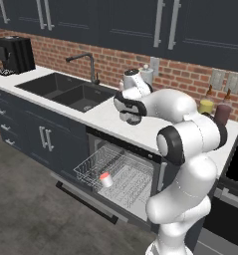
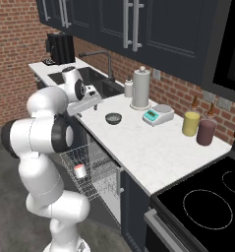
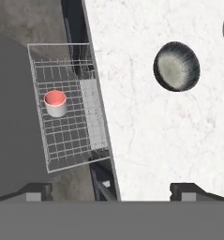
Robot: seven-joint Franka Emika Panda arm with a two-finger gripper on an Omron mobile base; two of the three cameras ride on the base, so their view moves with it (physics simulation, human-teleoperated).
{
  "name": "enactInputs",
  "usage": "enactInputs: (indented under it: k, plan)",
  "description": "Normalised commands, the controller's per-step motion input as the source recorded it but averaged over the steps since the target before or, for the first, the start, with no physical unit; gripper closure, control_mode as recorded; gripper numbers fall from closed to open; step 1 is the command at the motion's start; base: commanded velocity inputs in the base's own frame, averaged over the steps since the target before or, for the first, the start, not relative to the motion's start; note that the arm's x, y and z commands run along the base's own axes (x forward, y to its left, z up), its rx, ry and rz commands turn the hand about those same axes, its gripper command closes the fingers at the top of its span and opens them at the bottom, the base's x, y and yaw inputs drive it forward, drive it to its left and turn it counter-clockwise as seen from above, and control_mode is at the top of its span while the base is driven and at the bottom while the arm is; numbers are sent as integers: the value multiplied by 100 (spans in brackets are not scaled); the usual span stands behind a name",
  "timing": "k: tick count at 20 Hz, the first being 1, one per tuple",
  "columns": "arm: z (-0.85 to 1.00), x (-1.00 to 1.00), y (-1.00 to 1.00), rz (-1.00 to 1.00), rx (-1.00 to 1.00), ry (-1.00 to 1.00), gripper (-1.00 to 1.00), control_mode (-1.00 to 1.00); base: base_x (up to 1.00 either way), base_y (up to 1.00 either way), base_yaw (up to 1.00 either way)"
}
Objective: Pick up the cup and bowl from the counter, place them in the dishwasher, and close the dishwasher door.
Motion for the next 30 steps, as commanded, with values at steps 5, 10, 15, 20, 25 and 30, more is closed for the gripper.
enactInputs:
  k: [5,10,15,20,25,30]
  plan:
    - [-25,27,-42,-11,2,0,-100,-100,0,0,0]
    - [-24,65,-10,-2,1,0,-100,-100,0,0,0]
    - [-26,50,5,0,0,0,-100,-100,0,0,0]
    - [-18,54,15,0,0,0,-100,-100,0,0,0]
    - [-13,45,14,0,0,-1,-100,-100,0,0,0]
    - [-27,32,2,0,0,-3,-100,-100,0,0,0]
